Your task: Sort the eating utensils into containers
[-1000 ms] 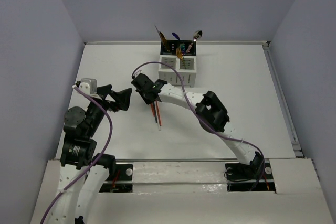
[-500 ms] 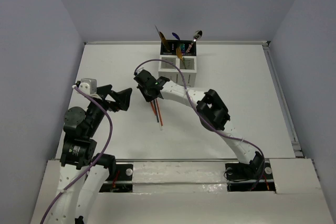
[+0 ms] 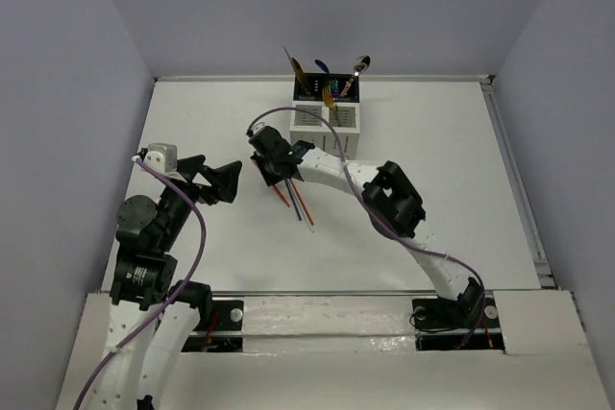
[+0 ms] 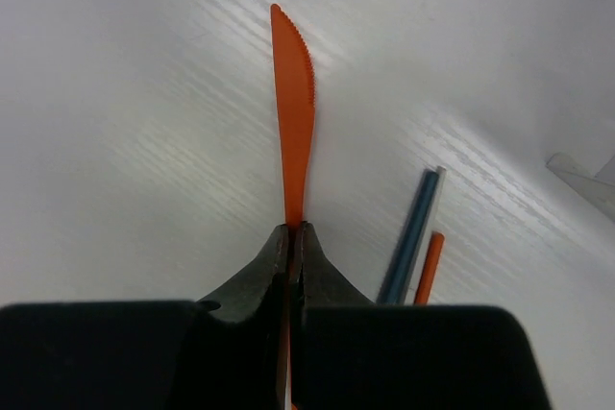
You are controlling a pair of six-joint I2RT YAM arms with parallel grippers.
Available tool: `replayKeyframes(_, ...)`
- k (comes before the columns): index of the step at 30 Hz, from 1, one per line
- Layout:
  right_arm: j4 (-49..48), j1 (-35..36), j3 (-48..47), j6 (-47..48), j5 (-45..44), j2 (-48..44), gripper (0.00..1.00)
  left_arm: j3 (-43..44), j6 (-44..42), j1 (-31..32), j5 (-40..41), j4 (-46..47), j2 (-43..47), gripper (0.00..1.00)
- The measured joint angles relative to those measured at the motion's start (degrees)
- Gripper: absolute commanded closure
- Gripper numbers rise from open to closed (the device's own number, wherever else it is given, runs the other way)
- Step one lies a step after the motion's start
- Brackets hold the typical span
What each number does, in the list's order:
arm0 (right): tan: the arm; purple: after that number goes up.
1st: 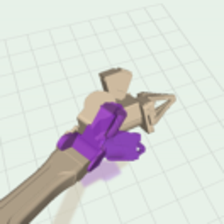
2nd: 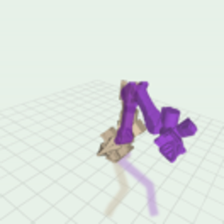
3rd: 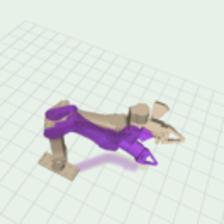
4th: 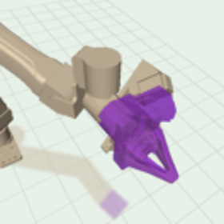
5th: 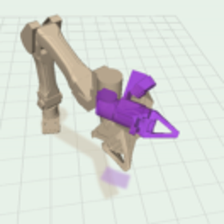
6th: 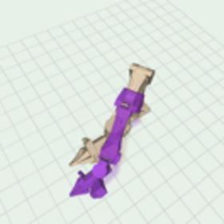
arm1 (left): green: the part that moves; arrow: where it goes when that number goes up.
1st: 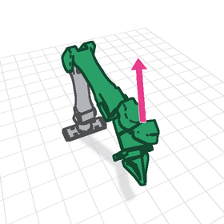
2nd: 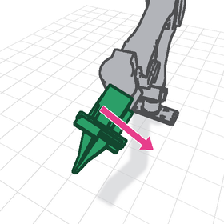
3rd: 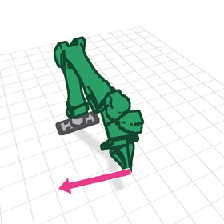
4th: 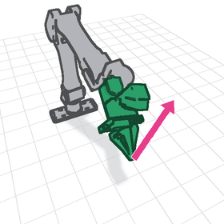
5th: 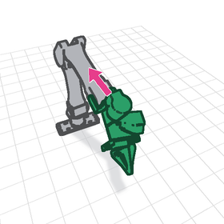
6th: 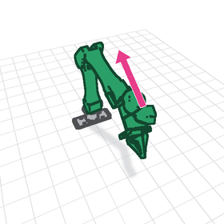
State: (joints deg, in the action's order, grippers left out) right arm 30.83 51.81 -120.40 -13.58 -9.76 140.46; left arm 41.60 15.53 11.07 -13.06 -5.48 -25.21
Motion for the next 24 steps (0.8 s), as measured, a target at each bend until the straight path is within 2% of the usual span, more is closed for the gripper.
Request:
replayKeyframes(8,-12.66,-1.81,7.72,-1.16,5.38,-9.18,1.0,0.0,-0.02,0.0,0.02,-0.02,-0.02,0.01)
replayKeyframes(13,-22.36,-5.99,8.85,-1.22,7.48,-17.9,1.0,0.0,-0.02,0.0,0.04,-0.02,-0.17,0.01)
replayKeyframes(16,-30.08,-10.97,8.7,-1.18,8.35,-22.01,1.0,0.0,-0.02,0.0,0.0,-0.02,-0.81,0.01)
replayKeyframes(19,-34.45,-15.13,6.93,-1.01,9.38,-21.88,1.0,0.0,-0.02,0.0,-0.02,-0.02,-1.66,0.01)
replayKeyframes(24,-38.34,-22.34,-0.31,1.03,10.54,-15.08,1.0,0.0,-0.02,0.0,-0.07,-0.04,-2.82,0.01)
